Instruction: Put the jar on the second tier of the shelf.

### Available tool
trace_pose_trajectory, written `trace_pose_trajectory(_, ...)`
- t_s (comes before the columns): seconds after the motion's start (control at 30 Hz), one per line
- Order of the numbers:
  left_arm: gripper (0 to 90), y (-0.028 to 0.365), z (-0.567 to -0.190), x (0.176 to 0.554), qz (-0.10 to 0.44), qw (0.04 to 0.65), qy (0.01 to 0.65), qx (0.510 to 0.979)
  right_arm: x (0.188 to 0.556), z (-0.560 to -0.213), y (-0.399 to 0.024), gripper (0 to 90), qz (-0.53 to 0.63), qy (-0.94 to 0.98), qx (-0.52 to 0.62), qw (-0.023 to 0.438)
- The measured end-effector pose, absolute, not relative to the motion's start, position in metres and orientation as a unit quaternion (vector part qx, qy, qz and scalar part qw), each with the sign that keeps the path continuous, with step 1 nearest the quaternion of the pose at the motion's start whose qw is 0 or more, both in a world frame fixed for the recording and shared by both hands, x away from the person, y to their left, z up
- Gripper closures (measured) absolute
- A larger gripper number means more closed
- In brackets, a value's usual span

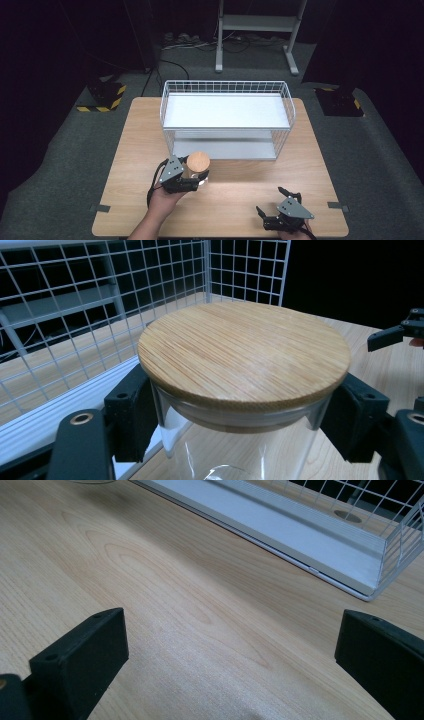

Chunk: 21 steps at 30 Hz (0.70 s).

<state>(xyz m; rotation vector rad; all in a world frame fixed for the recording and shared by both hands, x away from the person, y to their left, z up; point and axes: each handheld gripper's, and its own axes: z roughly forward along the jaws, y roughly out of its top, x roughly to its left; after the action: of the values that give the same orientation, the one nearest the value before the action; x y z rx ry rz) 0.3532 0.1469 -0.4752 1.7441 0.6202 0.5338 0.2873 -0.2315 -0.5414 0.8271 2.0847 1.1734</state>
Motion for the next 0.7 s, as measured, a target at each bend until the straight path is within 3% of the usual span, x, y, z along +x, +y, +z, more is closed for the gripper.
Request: trace_pose_trajectory(0.7,26.4,0.149,-0.447,0.353,0.239,0.586,0.258,0.730,0.287,-0.541,-0.232,0.1,0.444,0.785,0.313,0.299)
